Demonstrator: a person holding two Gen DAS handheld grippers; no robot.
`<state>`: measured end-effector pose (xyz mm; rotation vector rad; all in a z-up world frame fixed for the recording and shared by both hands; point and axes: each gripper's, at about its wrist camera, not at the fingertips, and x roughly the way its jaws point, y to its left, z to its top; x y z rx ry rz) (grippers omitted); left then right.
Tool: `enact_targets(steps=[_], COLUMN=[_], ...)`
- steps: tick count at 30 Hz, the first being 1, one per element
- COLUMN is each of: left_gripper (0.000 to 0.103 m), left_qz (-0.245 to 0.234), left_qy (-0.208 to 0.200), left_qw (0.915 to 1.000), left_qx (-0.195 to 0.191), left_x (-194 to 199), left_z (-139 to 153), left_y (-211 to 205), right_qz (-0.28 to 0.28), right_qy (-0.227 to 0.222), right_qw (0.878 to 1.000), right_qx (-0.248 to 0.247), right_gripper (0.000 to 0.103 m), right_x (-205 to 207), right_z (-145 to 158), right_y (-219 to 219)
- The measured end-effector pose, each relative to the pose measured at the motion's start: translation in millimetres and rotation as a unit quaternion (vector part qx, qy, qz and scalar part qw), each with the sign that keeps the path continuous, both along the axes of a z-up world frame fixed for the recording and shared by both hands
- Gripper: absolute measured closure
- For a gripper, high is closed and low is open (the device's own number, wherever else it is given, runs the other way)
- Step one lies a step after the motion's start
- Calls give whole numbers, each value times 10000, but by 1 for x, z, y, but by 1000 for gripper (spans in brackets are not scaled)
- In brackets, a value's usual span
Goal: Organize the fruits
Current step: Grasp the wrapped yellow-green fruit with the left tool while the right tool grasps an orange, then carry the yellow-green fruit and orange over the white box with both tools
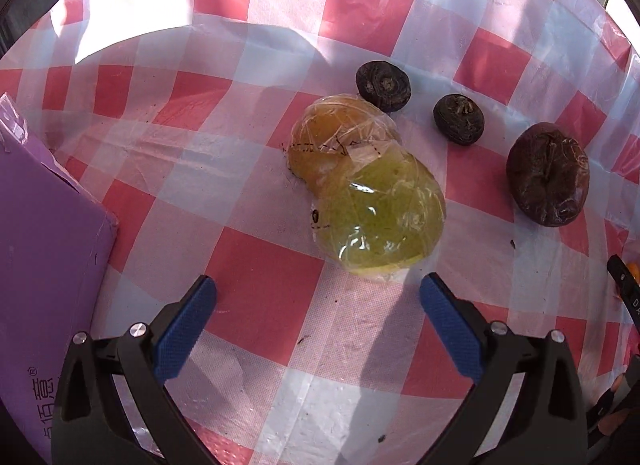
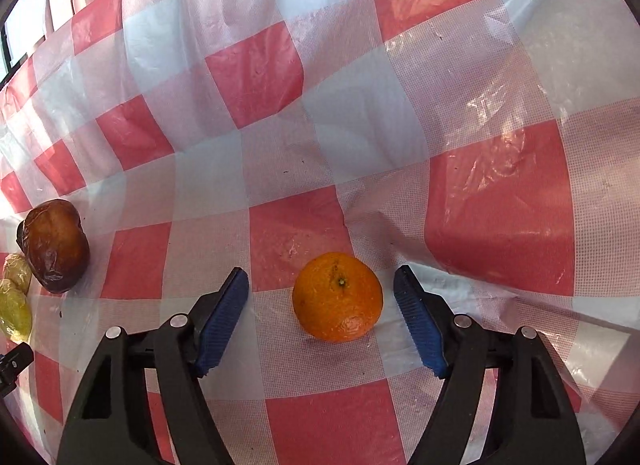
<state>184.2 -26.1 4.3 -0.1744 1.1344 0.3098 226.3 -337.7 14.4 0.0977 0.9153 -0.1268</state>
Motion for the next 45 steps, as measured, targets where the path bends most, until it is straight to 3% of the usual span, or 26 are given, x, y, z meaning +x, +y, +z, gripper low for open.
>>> enact_targets(steps=[6, 7, 8, 10, 15, 20, 22, 24, 27, 30, 37, 41, 45], left_gripper=[6, 15, 30, 43, 43, 43, 43, 43, 43, 43, 43, 43, 43], left_qz=[-103, -139, -258, -550, -1060, -1570, -1875, -2234, -2760, -2983, -2835, -2846, -2946], left_qy=[-163, -215, -270, -225, -117, 40, 117, 223, 311, 237, -104, -143, -161], left_qw=[9998, 9996, 9993, 9982, 9941, 9866, 9807, 9724, 9580, 9512, 9548, 9546, 9526], left_qx=[66, 83, 100, 118, -185, -447, -532, -633, -718, -750, -885, -869, -746], left_x=[39, 42, 50, 54, 24, -51, -90, -131, -197, -201, -174, -181, -183], left_z=[7, 9, 13, 18, 27, 39, 44, 44, 34, 28, 46, 58, 66], left_y=[-12, -14, -18, -28, -58, -92, -107, -118, -93, -85, -56, -32, -10], right_qz=[0, 1, 1, 0, -9, -40, -90, -72, -38, -6, 79, 231, 289], right_qy=[-2, -2, -2, -4, -6, -52, -88, -82, 12, 96, 492, 716, 798], right_qw=[10000, 10000, 10000, 10000, 10000, 10000, 9999, 9999, 9998, 9993, 9949, 9928, 9919], right_qx=[6, 4, 3, 4, -1, -10, -16, -29, 177, 368, 874, 934, 945], right_gripper=[29, 29, 29, 29, 29, 36, 45, 64, 65, 66, 65, 66, 66], right_x=[-1, -1, -1, -1, -1, -5, -9, -19, -47, -91, -202, -239, -252], right_z=[-1, -1, -1, -1, -2, 0, 0, 2, 3, 6, 16, 20, 23], right_y=[-3, -3, -3, -3, -3, -1, -3, -3, -2, 8, 45, 76, 105])
